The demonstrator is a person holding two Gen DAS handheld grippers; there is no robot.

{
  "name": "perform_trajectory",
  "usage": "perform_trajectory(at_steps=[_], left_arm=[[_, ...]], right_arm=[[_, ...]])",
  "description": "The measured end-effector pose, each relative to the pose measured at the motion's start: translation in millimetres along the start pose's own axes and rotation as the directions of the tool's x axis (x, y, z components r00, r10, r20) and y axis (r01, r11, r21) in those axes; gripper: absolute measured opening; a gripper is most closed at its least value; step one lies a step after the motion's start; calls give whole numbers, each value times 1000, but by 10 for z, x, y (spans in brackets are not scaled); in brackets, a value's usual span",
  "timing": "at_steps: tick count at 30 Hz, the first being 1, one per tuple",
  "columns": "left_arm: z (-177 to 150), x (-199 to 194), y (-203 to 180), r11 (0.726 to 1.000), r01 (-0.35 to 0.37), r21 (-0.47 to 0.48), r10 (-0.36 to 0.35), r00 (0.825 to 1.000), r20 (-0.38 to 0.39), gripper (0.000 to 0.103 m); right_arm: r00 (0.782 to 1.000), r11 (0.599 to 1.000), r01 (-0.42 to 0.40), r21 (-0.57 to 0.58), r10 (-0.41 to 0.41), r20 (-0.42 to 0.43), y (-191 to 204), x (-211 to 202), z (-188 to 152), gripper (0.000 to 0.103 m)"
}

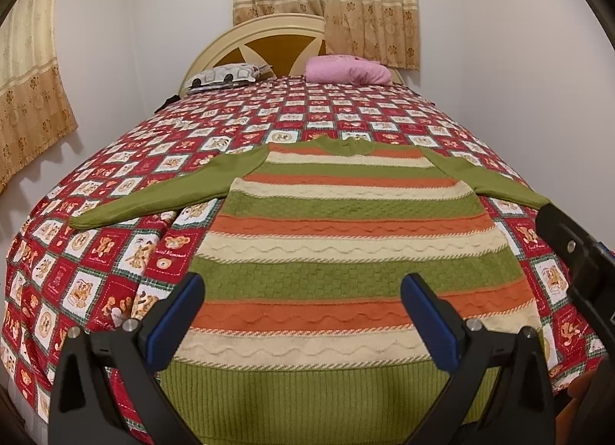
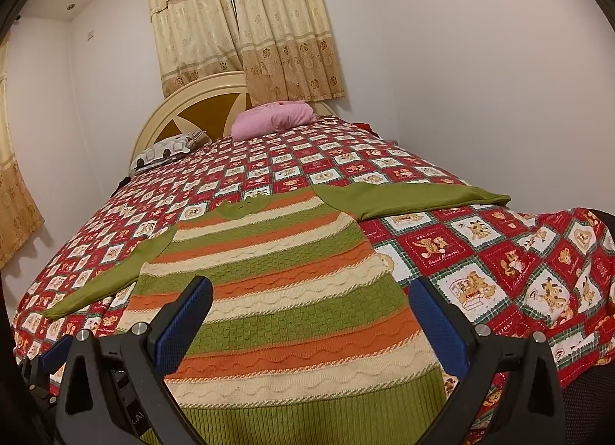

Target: Fold small clothes

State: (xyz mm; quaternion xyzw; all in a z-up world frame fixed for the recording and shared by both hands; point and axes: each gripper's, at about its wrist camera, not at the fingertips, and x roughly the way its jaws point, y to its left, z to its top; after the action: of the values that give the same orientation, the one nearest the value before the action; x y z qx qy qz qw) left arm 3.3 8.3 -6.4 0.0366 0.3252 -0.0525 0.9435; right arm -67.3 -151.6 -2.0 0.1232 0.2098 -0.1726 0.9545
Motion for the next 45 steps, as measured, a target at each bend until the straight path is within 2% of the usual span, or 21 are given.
perform_trajectory(at_steps=[45], left_arm=[[-2, 45, 17, 1000, 4, -8, -4, 1000, -21, 103]], right_arm=[[1000, 1000, 4, 7, -4, -19, -13, 61, -75, 102]])
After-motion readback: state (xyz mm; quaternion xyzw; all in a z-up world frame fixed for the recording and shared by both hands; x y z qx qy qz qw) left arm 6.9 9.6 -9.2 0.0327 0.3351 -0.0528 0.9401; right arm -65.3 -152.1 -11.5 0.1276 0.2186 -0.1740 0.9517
